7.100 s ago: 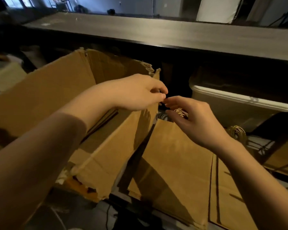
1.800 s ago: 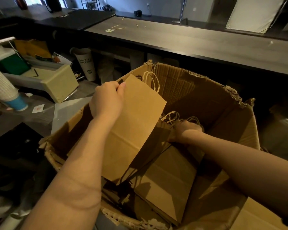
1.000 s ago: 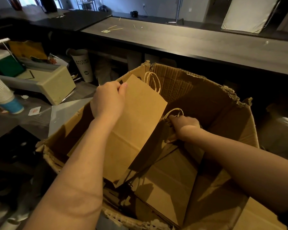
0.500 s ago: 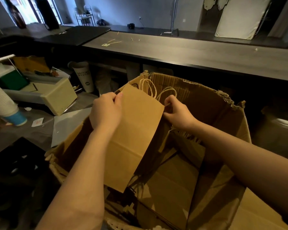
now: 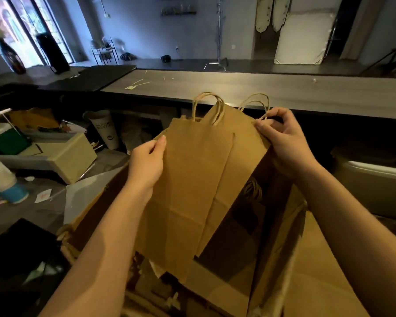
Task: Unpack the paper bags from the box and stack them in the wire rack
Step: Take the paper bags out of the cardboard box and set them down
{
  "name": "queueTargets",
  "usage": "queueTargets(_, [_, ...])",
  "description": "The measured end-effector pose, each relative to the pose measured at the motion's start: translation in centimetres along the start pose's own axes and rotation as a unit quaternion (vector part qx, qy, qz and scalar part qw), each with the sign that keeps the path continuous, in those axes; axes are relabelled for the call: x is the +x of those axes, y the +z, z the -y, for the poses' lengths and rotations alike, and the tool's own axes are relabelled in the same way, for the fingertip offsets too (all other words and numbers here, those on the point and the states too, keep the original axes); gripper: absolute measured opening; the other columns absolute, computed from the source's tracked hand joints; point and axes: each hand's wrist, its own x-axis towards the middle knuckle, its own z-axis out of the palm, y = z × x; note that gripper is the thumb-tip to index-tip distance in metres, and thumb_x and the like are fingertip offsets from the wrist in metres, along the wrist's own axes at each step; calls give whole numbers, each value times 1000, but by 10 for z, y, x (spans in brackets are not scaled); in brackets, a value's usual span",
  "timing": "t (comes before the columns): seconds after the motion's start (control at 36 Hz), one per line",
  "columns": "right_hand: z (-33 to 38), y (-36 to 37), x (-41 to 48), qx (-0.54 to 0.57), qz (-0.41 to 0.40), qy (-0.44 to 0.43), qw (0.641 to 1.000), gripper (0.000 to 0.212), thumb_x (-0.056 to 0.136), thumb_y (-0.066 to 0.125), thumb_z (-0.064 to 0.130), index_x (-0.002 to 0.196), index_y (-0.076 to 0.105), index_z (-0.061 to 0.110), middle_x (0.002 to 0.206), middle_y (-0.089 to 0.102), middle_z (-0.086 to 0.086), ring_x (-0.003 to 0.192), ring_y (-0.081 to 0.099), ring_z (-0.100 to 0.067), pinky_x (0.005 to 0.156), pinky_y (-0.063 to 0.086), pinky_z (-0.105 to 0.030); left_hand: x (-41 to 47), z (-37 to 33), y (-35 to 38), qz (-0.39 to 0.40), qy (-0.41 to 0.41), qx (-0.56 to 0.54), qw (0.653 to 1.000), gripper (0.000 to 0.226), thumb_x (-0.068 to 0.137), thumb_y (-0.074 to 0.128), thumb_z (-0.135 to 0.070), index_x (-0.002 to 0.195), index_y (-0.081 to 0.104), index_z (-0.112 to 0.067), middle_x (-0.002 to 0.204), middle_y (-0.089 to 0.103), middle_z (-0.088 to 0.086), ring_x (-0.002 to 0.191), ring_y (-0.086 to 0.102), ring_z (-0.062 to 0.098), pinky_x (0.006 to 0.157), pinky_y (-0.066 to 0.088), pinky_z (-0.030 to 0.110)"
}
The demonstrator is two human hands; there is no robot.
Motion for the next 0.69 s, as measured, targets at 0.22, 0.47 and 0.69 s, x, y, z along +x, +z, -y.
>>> queueTargets(0.22, [18,-44,-21,100,-152,32,983,28,92,58,16,117,49,5,90,61,-3,76,59,-11,67,52,-24,-18,-59,34,117,99,6,988,35,99,37,-42,102,65,-22,97,63,-4,89,57,9,69,39,20])
queueTargets(0.47, [51,-92,-59,259,-206,41,943,25,92,57,23,114,57,10,99,66,-9,79,68,-16,74,57,-32,-42,-115,102,122,197,-13,973,43,98,41,-39,91,66,-5,81,59,10,74,53,17,66,40,25])
queueTargets(0.69, [56,-128,-110,158,-213,28,964,15,91,53,21,106,55,18,83,71,2,76,68,-14,73,55,-36,-73,-140,158,144,242,-2,960,38,98,42,-38,71,60,-19,62,47,-9,61,45,6,57,32,15])
